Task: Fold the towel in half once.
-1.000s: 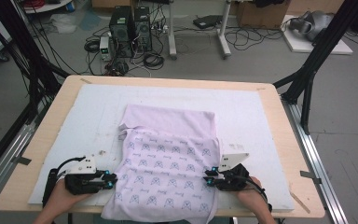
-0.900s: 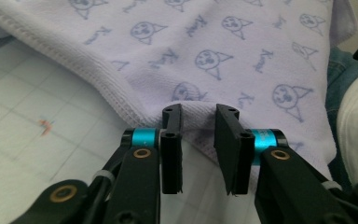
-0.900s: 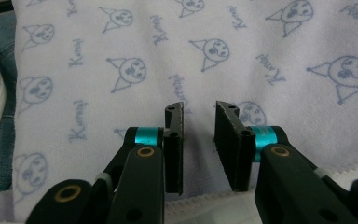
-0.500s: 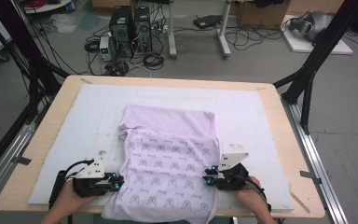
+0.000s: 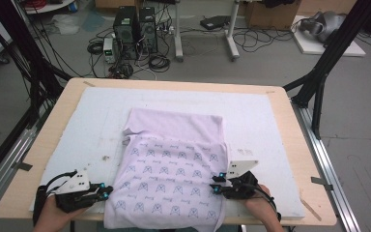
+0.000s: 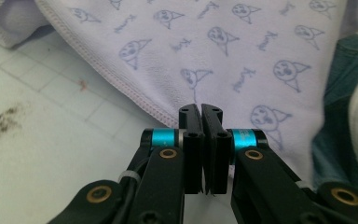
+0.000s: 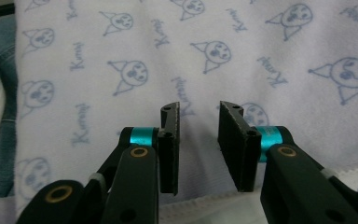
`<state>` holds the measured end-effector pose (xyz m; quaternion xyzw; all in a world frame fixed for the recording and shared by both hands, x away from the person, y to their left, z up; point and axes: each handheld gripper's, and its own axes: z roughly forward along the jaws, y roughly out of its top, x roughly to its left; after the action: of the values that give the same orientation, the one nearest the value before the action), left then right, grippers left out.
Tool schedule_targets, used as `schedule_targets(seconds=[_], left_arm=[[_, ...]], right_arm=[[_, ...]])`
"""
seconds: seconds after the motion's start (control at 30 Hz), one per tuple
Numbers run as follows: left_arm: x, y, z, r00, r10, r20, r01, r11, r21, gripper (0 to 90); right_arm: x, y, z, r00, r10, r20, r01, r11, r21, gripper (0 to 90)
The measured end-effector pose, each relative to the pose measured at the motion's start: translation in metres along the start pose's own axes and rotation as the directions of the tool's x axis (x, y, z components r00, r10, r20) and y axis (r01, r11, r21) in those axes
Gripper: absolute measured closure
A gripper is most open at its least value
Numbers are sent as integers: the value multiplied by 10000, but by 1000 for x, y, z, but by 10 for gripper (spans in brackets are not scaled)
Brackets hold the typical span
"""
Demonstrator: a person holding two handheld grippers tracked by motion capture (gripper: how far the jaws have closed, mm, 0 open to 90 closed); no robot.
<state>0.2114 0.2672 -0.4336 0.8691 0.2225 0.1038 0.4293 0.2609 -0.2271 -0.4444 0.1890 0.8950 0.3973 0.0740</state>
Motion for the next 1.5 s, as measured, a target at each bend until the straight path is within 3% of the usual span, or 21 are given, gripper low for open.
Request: schedule_targets(seconds=[0.1,0.17,0.27,0.37,0.43,0.53,0.63,0.77,0.87,0.97,1.07,1.2,1.23,1.27,1.3,1.37,1.5], left_arm=[[-6,-1,-6,9999,23,144,-22,9999,-103,857],[-6,2,-4,9999,39,102,-38,9999,-150,758],[0,10,9,9999,8,129,-6,9999,-132,649],[7,16,28,9998,-1,179,1,10000,8,598],[9,17,39,9995,177,256,-186,9993,326,637],[8,17,42,9991,235,347,-245,9992,301,844],[1,13,35,9989,406,213,-412,9988,260,867],[-10,9,19,9982,423,437,-427,9990,99,868],[-17,13,8,9961,483,740,-473,9988,-144,826],[-16,20,5,9975,458,539,-442,9986,-300,653],[-8,24,15,9984,422,381,-414,9989,-210,611],[4,21,39,9989,280,379,-286,9995,141,604],[5,20,45,9989,305,356,-318,9988,376,608],[6,18,46,9986,358,398,-368,9990,241,639],[6,17,46,9987,300,401,-308,9994,183,691],[6,15,43,9983,328,488,-337,9993,173,869],[-3,10,28,9964,375,755,-376,9993,-7,882]], right_arm=[[5,0,-3,9999,-66,-124,66,10000,4,651],[6,-1,-4,9998,-13,-179,13,10000,30,621],[6,-4,-3,9997,107,-239,-105,9999,98,622],[5,-7,-2,9994,248,-259,-250,9996,-98,713],[5,-7,-3,9995,150,-294,-154,9998,-126,857],[6,-6,-3,9993,35,-377,-37,10000,-61,875],[8,-8,-5,9981,17,-613,-24,9999,-127,879],[18,-11,-16,9951,-51,-983,11,9992,-405,877],[25,-9,-29,9911,-166,-1322,57,9966,-827,852],[24,-4,-38,9942,-216,-1055,108,9947,-1022,735],[17,2,-29,9991,-192,-370,170,9982,-574,618],[7,3,-10,9997,-192,-158,190,9997,-124,608],[5,2,-6,9997,-193,-134,193,9998,25,629],[3,0,0,9997,-164,-180,169,9994,288,660],[2,-2,0,9995,-74,-292,75,10000,45,728],[3,-4,-2,9994,-28,-336,27,10000,-41,864],[10,-8,-11,9945,-311,-1002,293,9994,-191,877]])
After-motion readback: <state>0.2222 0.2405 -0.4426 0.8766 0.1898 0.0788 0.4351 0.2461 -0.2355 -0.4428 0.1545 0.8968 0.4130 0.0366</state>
